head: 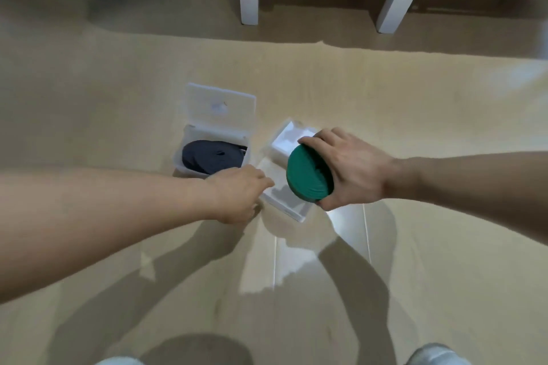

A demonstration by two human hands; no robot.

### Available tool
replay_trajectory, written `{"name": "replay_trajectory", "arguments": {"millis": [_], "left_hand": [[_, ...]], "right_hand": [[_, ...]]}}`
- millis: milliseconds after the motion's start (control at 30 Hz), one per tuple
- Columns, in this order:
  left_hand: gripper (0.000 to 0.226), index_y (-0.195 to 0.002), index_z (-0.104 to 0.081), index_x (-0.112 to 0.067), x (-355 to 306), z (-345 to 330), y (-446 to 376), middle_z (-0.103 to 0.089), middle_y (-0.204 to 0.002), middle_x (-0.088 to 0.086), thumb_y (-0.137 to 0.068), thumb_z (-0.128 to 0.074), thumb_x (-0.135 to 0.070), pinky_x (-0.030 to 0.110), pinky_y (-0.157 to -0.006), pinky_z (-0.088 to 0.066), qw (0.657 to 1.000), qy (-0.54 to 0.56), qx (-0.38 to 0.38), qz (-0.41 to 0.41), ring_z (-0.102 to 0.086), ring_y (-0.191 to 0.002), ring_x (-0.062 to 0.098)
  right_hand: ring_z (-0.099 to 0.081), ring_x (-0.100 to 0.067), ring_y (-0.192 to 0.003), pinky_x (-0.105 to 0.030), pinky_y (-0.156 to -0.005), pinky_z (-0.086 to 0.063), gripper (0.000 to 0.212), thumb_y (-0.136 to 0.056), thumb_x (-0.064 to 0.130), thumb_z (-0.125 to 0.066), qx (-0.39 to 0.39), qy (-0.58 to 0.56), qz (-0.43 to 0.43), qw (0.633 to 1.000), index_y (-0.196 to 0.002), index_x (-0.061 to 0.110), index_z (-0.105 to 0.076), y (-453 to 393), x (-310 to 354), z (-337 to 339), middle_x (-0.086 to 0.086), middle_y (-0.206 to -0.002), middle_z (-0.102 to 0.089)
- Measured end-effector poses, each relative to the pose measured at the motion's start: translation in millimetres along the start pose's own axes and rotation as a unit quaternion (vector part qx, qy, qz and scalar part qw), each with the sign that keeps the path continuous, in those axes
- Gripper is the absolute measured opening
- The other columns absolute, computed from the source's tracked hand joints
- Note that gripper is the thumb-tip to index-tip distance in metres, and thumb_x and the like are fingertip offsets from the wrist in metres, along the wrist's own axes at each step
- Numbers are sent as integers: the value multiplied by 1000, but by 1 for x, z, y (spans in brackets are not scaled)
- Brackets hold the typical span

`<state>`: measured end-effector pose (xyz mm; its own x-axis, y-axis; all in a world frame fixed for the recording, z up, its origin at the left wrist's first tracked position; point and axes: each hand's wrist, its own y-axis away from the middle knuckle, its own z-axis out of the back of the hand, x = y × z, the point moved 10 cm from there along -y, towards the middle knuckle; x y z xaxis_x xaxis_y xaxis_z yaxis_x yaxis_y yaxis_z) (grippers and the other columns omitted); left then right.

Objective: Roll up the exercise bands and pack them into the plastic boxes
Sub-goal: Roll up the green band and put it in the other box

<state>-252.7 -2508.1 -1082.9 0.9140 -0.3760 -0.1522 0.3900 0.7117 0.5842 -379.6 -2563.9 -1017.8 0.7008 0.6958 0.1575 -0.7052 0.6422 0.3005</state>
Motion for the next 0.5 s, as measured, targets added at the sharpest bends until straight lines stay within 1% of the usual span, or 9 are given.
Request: {"name": "replay_trajectory", "arguments": {"millis": [67,133,167,233,300,400,433,467,500], "left_hand": [[49,-146,-47,-20,-6,-11,-26,-56,-137,4,-97,-51,-24,42,-106,-43,997,-61,-22,-42,-50,-129,26],[37,-130,-59,-18,-5,-20,-43,-64,-115,5,-94,-50,-15,40,-85,-46,992,-111,-30,-53,-59,-109,30],[33,-122,-64,-18,-4,-24,-49,-65,-105,5,-93,-50,-11,37,-74,-41,991,-120,-32,-55,-62,-100,31],[29,-111,-67,-20,-12,-32,-54,-67,-97,4,-91,-52,-6,35,-65,-35,989,-121,-40,-71,-65,-91,31],[26,-112,-67,-21,-30,-41,-52,-69,-99,5,-96,-50,-9,34,-64,-35,990,-107,-42,-85,-66,-89,30],[21,-115,-67,-27,-64,-57,-41,-71,-103,3,-103,-50,-28,33,-67,-39,993,24,-49,-108,-66,-94,28],[24,-124,-63,-32,-75,-66,-36,-72,-110,1,-102,-52,-32,33,-72,-45,989,70,-49,-122,-66,-100,27],[37,-138,-51,-38,-86,-75,-31,-70,-123,0,-101,-55,-35,36,-81,-50,984,99,-38,-142,-65,-108,27],[53,-149,-35,-41,-94,-87,-25,-64,-136,0,-100,-57,-37,38,-92,-51,980,112,-22,-165,-61,-116,27]], "right_hand": [[-46,-26,-114,-39,-101,-44,110,-59,66,-69,9,3,12,1000,-150,21,-27,-9,-1,-25,-2,-129,-48],[-46,-25,-113,-39,-100,-44,110,-59,68,-64,17,-1,20,1000,-151,20,-27,-14,-1,-46,-2,-129,-48],[-46,-24,-112,-38,-100,-44,110,-59,68,-63,18,-10,21,1000,-151,20,-27,-16,-2,-54,-2,-129,-48],[-45,-23,-113,-34,-101,-42,110,-61,67,-65,23,-29,19,999,-153,20,-26,-15,-6,-69,-1,-130,-47],[-44,-23,-116,-32,-104,-40,113,-62,65,-69,28,-44,14,999,-155,20,-24,-12,-10,-80,-1,-133,-46],[-42,-23,-119,-32,-106,-39,114,-61,61,-73,50,-75,-4,996,-156,23,-22,-2,-16,-97,0,-134,-45],[-43,-23,-120,-31,-106,-39,115,-61,63,-71,58,-75,-4,996,-156,23,-21,2,-16,-100,0,-135,-45],[-43,-23,-121,-31,-107,-39,116,-60,68,-67,65,-65,2,996,-157,23,-20,5,-14,-104,1,-137,-45],[-43,-23,-122,-31,-108,-38,118,-60,73,-63,71,-51,11,996,-157,23,-19,8,-12,-107,1,-139,-44]]}}
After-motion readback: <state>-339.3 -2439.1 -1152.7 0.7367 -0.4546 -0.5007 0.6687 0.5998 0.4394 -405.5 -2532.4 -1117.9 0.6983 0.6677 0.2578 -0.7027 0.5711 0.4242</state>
